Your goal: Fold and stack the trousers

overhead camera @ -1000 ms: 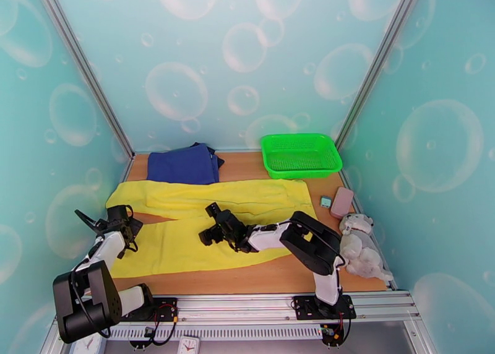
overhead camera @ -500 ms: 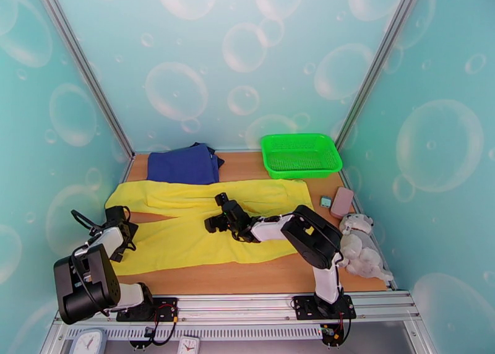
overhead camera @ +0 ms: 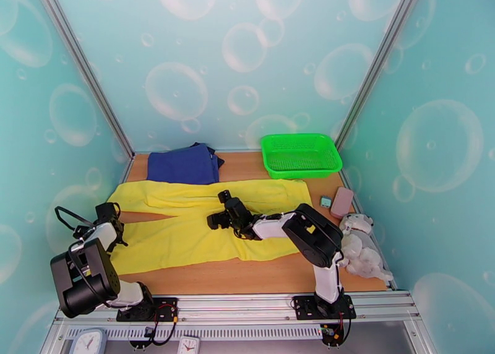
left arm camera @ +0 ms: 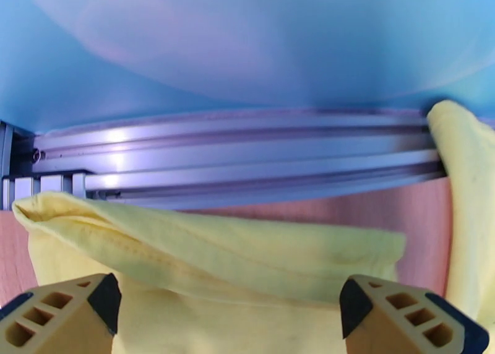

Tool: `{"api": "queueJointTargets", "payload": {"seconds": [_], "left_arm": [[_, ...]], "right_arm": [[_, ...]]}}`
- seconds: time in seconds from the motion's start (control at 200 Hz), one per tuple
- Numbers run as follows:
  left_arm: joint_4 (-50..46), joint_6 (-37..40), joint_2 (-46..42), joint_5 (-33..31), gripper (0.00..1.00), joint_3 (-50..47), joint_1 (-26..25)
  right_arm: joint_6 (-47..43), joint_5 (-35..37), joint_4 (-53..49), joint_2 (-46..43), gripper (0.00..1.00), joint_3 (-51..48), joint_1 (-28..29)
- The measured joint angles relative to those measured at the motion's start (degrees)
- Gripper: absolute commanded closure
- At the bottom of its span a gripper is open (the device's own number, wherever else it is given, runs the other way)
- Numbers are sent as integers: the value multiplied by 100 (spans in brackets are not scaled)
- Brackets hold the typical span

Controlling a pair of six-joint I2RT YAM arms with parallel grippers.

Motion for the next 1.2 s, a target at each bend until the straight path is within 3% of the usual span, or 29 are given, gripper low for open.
{"api": "queueJointTargets", "payload": {"seconds": [0.215,0.35,0.49,0.655,0.9,1.2], "left_arm": [[127,133,-942,-92,1,70,-133],[474,332,-1458,527,1,-238,-407],[603,557,-669,1233,1,-229,-610],[579,726,380,1482,1,31,-868],[505,444,708,892,1,315,-964],[278,219,1290,238,1,658,-739]], "right_arm": [[-24,216,-50,-4,3,0,101],[-24,236,-111,-35,3,-2,114],[-24,229,-179,-63,3,-2,114],[-66,232,-214,-81,2,-13,118],[-74,232,-280,-107,2,-17,118],[-92,225,-282,-116,2,-28,116]]}}
